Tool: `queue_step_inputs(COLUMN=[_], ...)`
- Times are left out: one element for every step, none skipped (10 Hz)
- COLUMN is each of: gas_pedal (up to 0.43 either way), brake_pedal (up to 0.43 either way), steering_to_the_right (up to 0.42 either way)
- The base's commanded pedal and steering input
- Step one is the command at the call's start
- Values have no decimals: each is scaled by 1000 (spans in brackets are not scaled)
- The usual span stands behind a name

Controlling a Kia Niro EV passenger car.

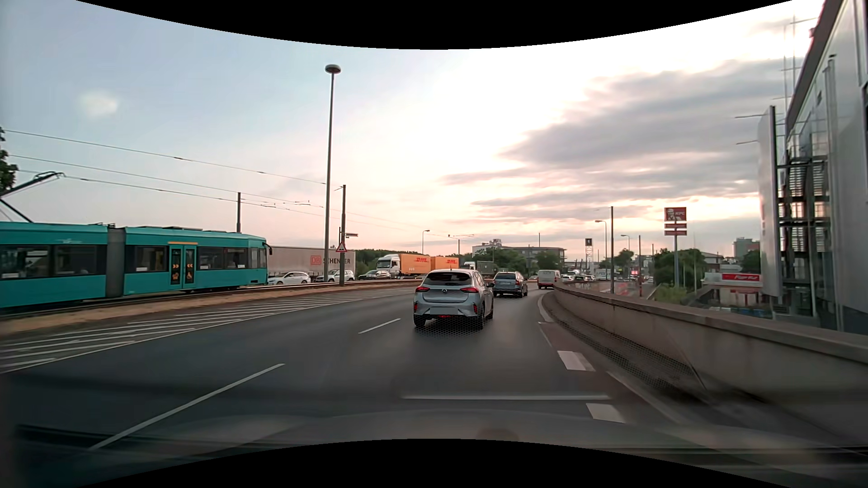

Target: Follow the waypoints while adhering to traffic rules and regulations

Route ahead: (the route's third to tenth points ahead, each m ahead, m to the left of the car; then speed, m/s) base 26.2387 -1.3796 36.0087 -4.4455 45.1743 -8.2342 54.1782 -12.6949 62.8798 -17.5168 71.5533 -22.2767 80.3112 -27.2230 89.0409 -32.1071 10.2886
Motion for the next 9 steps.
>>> queue_step_inputs(gas_pedal=[110, 59, 0, 0, 0, 0, 0, 0, 0], brake_pedal=[0, 0, 0, 0, 0, 0, 0, 0, 0], steering_to_the_right=[57, 51, 47, 45, 41, 39, 37, 37, 37])
